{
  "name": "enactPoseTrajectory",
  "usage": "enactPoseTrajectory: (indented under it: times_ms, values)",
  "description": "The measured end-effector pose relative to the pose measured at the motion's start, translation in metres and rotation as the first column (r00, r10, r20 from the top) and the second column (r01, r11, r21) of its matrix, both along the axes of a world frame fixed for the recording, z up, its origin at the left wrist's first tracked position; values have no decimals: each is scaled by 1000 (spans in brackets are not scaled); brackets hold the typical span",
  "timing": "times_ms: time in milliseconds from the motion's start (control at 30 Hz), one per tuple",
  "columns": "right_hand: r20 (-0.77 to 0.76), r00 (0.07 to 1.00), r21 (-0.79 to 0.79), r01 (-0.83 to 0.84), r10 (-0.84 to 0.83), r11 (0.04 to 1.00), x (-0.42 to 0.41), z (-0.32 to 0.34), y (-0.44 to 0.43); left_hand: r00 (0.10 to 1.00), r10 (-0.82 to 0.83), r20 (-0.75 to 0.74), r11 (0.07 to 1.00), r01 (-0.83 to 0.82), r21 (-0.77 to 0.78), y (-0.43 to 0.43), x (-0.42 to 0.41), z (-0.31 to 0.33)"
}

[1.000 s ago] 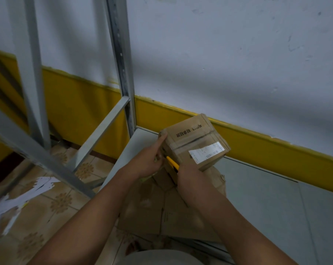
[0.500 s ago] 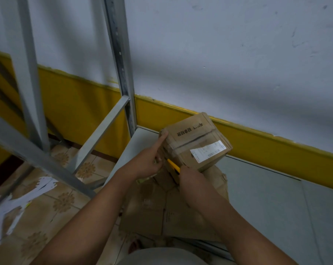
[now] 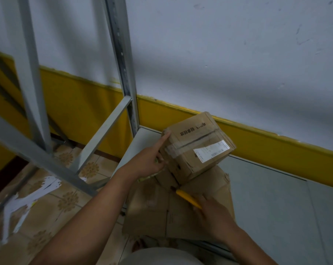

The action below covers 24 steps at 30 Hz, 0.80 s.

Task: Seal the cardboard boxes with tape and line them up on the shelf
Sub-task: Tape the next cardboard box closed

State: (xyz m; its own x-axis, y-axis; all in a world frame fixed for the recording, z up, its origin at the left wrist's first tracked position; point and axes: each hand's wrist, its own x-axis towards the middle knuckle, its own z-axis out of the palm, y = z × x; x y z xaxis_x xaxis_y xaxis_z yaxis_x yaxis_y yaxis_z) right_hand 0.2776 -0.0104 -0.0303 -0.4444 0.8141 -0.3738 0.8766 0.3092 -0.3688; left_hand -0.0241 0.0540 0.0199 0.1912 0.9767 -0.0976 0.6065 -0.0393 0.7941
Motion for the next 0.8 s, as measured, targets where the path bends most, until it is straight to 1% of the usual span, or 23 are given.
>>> enactPoseTrajectory:
  times_ms: [67,233,300,433,533,667,733,800]
  values:
    - [-3,1000,20,-11,11,1000,11,-20,2,1000,2,8,1000,-2,6,0,2,-1]
    - [-42,997,62,74,-71,995,19,-51,5,999,23,-24,999,-22,43,-3,7,-10]
    - [-71,992,67,110,-105,992,18,-55,1,998,30,-58,997,-26,71,-6,9,-14]
    - [-150,956,49,262,-253,964,29,-64,-3,985,60,-163,990,-38,136,-11,11,-23]
    - [-138,945,56,306,-296,951,39,-68,-1,976,91,-197,983,-56,177,-13,11,-33]
    - [-139,944,53,310,-301,949,42,-69,3,923,183,-337,959,-93,267,-22,9,-57]
    - [-145,939,52,321,-311,946,42,-71,3,876,191,-443,952,-57,299,-28,7,-75]
    - [-158,935,53,329,-318,943,42,-73,3,843,171,-510,944,9,331,-32,7,-92]
